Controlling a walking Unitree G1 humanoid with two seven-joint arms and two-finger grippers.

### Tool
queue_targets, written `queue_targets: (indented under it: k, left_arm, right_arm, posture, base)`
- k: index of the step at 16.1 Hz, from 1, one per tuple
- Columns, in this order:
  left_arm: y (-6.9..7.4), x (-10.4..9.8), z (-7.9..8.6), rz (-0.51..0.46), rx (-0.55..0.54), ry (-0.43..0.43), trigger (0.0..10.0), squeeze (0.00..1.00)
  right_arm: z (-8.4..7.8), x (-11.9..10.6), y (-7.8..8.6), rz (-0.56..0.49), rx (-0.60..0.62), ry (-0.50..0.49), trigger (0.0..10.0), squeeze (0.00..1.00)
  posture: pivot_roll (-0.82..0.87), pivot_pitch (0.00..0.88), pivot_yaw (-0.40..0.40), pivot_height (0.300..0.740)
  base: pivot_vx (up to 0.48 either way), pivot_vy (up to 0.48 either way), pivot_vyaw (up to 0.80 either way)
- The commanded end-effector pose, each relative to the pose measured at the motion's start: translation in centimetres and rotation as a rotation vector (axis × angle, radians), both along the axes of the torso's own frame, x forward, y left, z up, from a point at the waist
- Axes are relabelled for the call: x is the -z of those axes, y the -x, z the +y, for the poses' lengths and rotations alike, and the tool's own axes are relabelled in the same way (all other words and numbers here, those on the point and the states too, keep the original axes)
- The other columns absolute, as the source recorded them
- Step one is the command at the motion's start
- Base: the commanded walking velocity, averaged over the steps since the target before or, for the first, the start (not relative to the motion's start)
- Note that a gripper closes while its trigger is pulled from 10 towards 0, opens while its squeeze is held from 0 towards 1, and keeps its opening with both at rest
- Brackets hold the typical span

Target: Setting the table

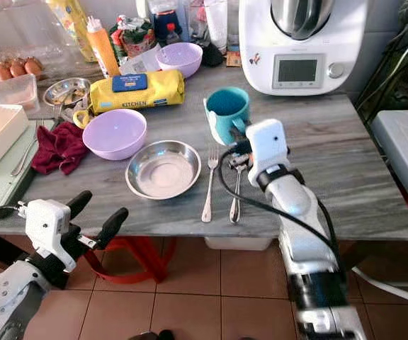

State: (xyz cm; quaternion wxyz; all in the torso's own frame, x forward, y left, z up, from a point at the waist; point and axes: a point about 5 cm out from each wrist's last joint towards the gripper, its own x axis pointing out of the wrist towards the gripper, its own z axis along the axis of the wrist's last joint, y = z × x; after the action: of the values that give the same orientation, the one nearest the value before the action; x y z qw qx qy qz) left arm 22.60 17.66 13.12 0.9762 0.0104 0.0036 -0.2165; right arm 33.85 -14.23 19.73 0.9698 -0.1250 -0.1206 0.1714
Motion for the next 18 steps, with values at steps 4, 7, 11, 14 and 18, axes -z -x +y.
queue_targets:
  k: [4,7,11,14,18]
  left_arm:
    - [0.3,-0.3,0.3,0.003,-0.016,0.000,10.0,0.00]
    - [0.3,-0.5,0.0,0.008,-0.015,0.004,10.0,0.00]
    - [0.6,-0.7,-0.2,0.015,-0.003,0.003,10.0,0.00]
    - [0.9,-0.9,-0.7,0.017,-0.005,0.013,10.0,0.00]
    - [1.1,-1.0,-0.6,0.018,-0.025,0.012,10.0,0.00]
  right_arm:
    - [0.2,-1.2,-1.0,-0.064,-0.016,0.000,10.0,0.00]
    - [0.4,-1.2,-2.0,-0.054,-0.040,-0.024,10.0,0.00]
    - [1.6,-1.8,-3.2,-0.081,-0.087,0.006,10.0,0.00]
    - [3.1,-2.3,-3.9,-0.084,-0.124,-0.030,10.0,0.00]
    - [4.5,-1.8,-4.3,-0.066,-0.179,-0.070,10.0,0.00]
  posture:
    - [0.02,0.165,0.090,0.740]
    - [0.03,0.184,0.098,0.740]
    - [0.06,0.204,0.104,0.740]
    - [0.08,0.218,0.100,0.740]
    - [0.10,0.216,0.090,0.740]
  base:
    - [0.000,0.000,0.00]
    - [0.000,0.000,0.00]
    - [0.000,0.000,0.00]
    - [0.000,0.000,0.00]
    - [0.000,0.000,0.00]
